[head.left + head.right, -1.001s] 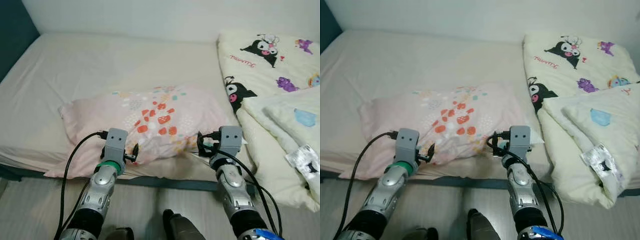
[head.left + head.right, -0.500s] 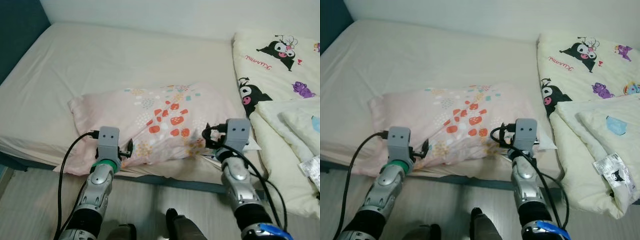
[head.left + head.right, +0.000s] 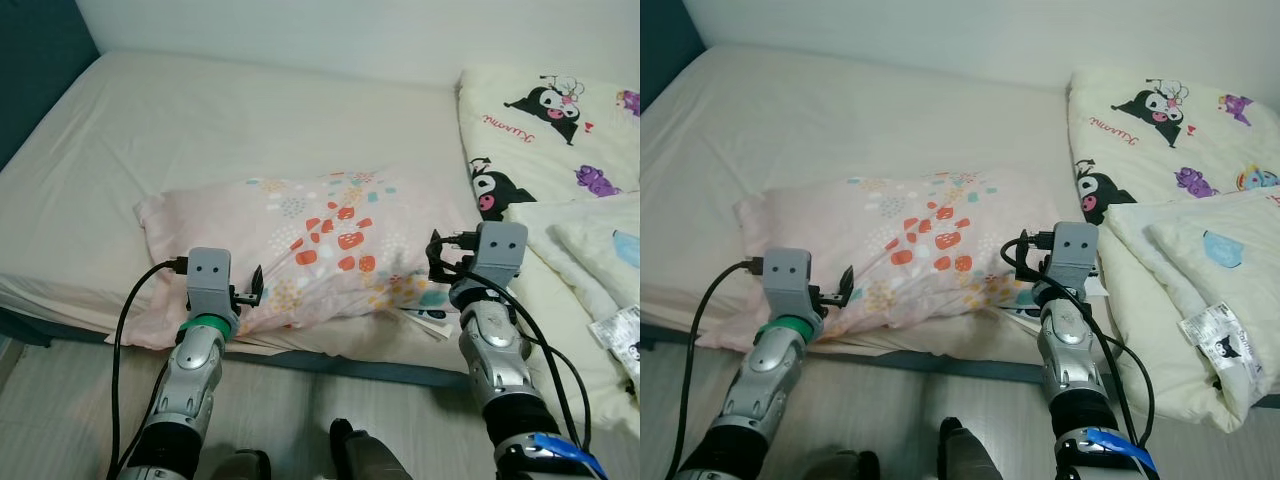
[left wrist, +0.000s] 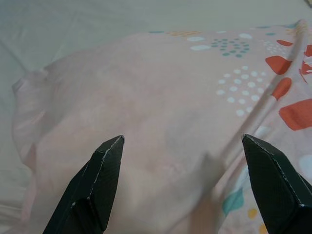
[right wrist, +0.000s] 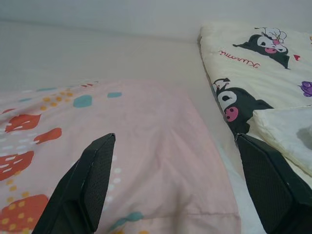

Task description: Clean up the room

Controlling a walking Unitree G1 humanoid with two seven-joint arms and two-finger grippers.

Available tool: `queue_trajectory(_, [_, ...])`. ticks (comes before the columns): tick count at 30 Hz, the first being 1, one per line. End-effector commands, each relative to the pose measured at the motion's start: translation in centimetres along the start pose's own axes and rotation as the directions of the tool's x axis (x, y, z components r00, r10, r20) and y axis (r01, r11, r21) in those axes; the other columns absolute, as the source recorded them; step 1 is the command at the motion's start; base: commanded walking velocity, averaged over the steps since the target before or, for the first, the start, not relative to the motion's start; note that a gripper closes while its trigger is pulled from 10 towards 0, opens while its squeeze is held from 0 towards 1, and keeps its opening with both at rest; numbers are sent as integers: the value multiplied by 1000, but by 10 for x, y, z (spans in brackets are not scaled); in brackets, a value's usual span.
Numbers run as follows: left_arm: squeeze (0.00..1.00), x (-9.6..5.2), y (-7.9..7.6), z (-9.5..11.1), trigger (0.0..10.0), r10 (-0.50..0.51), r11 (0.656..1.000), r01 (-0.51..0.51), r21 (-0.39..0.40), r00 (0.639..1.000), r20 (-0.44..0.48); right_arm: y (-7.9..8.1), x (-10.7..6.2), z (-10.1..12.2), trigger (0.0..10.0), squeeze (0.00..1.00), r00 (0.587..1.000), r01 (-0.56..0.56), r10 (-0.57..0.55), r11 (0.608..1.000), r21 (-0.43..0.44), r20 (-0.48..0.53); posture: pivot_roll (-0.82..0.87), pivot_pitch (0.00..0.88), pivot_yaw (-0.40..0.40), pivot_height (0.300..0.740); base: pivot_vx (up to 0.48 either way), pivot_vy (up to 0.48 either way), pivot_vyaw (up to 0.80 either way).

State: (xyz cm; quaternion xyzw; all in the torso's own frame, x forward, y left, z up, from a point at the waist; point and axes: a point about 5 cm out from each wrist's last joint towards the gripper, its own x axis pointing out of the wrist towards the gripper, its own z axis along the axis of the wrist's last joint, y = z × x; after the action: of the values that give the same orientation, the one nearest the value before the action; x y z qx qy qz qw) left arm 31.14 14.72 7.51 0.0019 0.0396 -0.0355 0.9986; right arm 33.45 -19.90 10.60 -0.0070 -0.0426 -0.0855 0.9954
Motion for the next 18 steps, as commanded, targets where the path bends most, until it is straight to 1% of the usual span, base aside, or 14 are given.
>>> queue_trajectory(1, [0,-5,3,-7,10000,4,1000,-4,3,1000,-20,-3,-6,-13,10000,0,998,13,-12,1000,20,-58,16,147,-4,672,0,0,0])
queue_trajectory(10, [0,-5,8,-2,10000,25,1000,-25,-5,1000,1,-1,-5,-13,10000,0,998,1,0,1000,28,-56,20,139,-7,672,0,0,0])
queue_trajectory(18, [0,-6,4,-2,10000,13,1000,-13,-7,1000,4,-1,-8,-17,10000,0,997,4,-2,1000,30,-71,17,134,-9,652,0,0,0])
